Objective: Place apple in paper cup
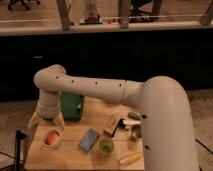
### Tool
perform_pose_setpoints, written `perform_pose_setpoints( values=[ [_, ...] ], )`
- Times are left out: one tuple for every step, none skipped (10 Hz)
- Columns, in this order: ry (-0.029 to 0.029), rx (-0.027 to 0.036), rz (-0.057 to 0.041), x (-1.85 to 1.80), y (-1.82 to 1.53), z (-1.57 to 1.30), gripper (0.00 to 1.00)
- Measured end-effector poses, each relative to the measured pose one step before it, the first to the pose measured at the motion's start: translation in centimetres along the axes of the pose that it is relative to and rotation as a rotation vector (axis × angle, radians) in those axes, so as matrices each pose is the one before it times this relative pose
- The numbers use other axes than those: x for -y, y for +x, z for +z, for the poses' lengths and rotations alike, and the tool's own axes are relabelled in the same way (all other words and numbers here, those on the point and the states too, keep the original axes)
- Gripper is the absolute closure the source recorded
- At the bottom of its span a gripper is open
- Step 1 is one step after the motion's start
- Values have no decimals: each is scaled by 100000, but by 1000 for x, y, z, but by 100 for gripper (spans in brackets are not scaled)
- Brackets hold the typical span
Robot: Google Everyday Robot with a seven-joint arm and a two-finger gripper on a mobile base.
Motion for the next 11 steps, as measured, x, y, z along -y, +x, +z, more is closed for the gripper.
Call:
perform_pose_setpoints(
  values=[
    [-148, -76, 573, -259, 207, -199, 20],
    [-52, -243, 383, -196, 170, -191, 20],
    [159, -309, 368, -142, 181, -212, 20],
    [85, -284, 381, -214, 197, -274, 20],
    [239, -165, 473, -253, 240, -225, 20],
    [262, -147, 244, -127, 203, -185, 20],
    [67, -26, 112, -162, 161, -202, 20],
    [-401, 186, -133, -277, 106, -179, 20],
    [154, -6, -236, -29, 104, -107, 20],
    [-123, 89, -193, -176, 118, -176, 20],
    [-190, 60, 46, -207, 80, -136, 20]
  ],
)
